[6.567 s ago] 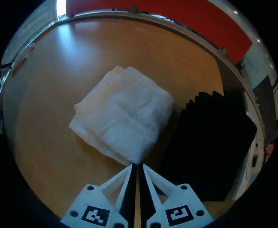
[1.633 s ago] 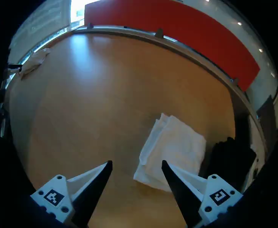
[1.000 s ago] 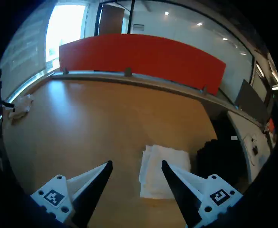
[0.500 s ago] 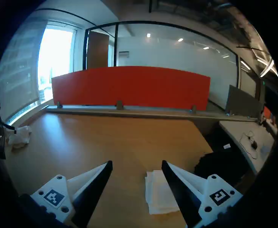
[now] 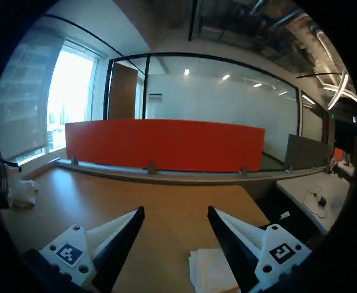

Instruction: Fold towel

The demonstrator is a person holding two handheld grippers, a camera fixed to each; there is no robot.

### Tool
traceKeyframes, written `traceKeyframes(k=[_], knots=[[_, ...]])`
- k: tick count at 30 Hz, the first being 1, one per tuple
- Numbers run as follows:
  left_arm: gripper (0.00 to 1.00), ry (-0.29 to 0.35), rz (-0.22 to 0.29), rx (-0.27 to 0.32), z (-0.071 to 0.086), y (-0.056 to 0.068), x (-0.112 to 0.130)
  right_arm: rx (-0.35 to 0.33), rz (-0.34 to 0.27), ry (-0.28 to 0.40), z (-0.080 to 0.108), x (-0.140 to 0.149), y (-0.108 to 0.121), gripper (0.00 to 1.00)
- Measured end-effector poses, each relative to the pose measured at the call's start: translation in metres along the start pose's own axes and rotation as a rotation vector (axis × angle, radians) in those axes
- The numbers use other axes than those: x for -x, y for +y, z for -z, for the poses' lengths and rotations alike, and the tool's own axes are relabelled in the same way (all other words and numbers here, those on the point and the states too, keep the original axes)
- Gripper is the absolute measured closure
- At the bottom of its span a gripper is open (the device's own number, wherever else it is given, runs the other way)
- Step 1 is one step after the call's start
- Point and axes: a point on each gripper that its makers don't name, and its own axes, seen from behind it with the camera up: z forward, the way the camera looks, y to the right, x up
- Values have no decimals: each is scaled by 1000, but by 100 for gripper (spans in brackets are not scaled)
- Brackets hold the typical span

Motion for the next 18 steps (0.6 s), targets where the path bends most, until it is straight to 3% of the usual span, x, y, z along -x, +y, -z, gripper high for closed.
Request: traceKeyframes(k=[5, 11, 18], knots=[[5, 52, 3, -16, -1, -4, -13, 15, 3, 68, -1, -19, -5, 0], [5, 72, 15, -20, -2, -6, -18, 17, 11, 89, -2, -28, -15, 0], [5, 101, 18, -23, -4, -8, -29, 3, -33, 144, -5, -48, -39, 0]])
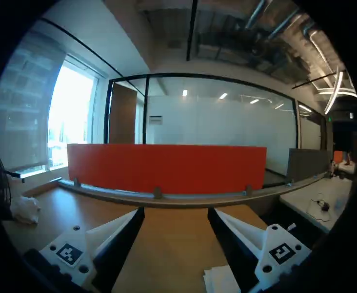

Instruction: Fold towel

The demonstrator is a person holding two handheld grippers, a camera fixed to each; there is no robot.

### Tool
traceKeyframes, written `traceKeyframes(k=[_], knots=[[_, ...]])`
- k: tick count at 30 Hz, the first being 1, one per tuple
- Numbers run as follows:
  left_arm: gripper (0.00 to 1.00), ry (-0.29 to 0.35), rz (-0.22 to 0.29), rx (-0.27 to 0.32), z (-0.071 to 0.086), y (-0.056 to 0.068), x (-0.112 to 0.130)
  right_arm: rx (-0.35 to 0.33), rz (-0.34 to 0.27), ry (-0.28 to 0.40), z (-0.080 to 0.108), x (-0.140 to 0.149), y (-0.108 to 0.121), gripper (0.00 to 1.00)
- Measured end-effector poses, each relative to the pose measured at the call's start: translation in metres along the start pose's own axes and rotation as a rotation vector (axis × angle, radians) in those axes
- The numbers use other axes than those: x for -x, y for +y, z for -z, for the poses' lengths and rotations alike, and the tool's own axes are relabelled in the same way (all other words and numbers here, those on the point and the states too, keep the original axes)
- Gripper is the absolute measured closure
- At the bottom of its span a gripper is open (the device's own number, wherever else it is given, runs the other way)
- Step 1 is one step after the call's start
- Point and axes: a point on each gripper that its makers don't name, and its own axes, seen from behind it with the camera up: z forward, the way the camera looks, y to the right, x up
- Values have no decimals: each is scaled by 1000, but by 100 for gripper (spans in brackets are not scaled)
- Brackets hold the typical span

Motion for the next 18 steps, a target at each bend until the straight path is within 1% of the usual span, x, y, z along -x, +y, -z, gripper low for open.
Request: traceKeyframes(k=[5, 11, 18], knots=[[5, 19, 12, 2, -1, 1, -5, -5, -30, 25, -4, -5, -21, 0], [5, 27, 28, 4, 0, -1, -4, -24, -31, 35, -7, -4, -49, 0], [5, 48, 44, -4, 0, -7, -6, -42, -24, 23, -10, -2, -62, 0]])
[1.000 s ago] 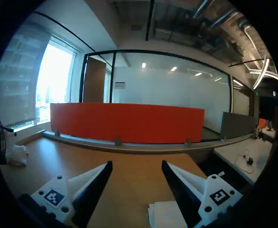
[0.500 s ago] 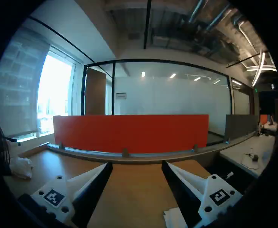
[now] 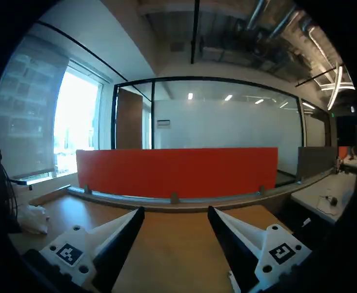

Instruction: Fold towel

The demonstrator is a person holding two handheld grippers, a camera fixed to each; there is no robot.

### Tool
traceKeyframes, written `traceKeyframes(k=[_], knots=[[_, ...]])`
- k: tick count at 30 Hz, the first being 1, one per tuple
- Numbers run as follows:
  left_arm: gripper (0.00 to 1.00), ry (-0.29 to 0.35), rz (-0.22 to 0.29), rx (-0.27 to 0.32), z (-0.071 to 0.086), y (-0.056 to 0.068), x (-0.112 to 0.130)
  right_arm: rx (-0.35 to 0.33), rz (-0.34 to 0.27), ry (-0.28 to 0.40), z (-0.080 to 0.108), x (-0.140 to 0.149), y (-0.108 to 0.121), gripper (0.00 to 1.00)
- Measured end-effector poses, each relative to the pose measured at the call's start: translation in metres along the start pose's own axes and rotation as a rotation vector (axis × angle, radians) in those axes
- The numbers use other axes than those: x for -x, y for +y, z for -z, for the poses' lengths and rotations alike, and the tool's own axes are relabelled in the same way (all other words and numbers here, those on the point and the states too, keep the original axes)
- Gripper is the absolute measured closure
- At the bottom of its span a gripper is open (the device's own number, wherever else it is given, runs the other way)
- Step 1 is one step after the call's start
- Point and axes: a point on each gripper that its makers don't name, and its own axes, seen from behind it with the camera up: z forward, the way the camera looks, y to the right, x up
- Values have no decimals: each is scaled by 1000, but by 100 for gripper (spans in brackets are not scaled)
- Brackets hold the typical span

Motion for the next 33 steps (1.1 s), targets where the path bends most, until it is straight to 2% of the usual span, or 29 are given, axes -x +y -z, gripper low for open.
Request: traceKeyframes(k=[8, 14, 20, 23, 29, 33], knots=[[5, 25, 42, 30, -1, 3, 3, 1, 1, 2, -2, 0, -3, 0], [5, 40, 61, 5, -3, -7, 15, 2, 3, -6, 2, 7, -8, 0], [5, 85, 44, -12, -2, -15, 29, -6, -6, -22, 11, 19, -18, 0], [5, 87, 24, -24, -1, -19, 42, -5, -17, -32, 14, 29, -21, 0], [5, 112, -17, -40, 2, -23, 63, 21, -10, -57, 18, 50, -15, 0], [5, 126, -17, -48, 4, -24, 78, 29, -8, -51, 22, 55, -12, 0]])
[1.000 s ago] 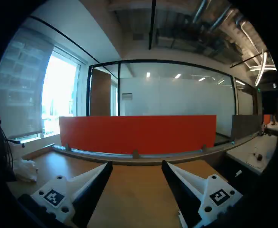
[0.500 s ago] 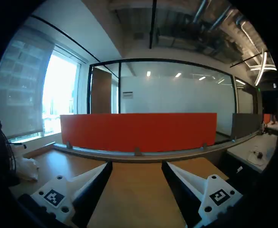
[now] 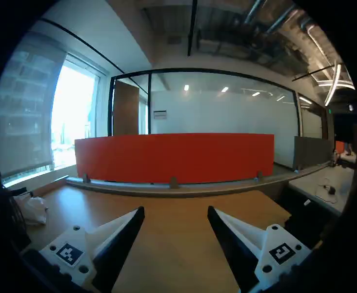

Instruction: Fold towel

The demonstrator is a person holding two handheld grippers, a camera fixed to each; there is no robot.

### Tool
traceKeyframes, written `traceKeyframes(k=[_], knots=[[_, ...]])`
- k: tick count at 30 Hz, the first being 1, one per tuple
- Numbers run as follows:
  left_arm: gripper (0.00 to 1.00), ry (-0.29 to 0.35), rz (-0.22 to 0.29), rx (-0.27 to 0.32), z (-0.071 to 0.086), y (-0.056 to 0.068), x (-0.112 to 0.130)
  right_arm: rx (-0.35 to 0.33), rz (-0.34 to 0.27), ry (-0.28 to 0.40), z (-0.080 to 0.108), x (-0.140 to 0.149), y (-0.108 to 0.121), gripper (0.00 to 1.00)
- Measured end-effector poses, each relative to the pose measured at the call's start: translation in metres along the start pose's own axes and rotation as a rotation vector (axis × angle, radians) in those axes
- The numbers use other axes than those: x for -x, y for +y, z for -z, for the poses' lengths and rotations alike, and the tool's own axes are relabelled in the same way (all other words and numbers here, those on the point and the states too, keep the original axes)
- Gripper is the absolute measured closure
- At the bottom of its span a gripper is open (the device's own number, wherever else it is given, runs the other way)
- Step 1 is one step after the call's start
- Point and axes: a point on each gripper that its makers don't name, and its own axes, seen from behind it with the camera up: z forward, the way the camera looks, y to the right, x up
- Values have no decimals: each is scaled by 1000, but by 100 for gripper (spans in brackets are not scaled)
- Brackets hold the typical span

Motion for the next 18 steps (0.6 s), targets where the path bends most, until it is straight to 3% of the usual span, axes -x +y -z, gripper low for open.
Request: traceKeyframes(k=[8, 18], knots=[[5, 20, 10, 1, 1, 5, 27, 4, 11, 26, 1, 9, 4, 0], [5, 29, 5, 3, -9, 8, 51, -2, 10, 44, -4, 19, 2, 0]])
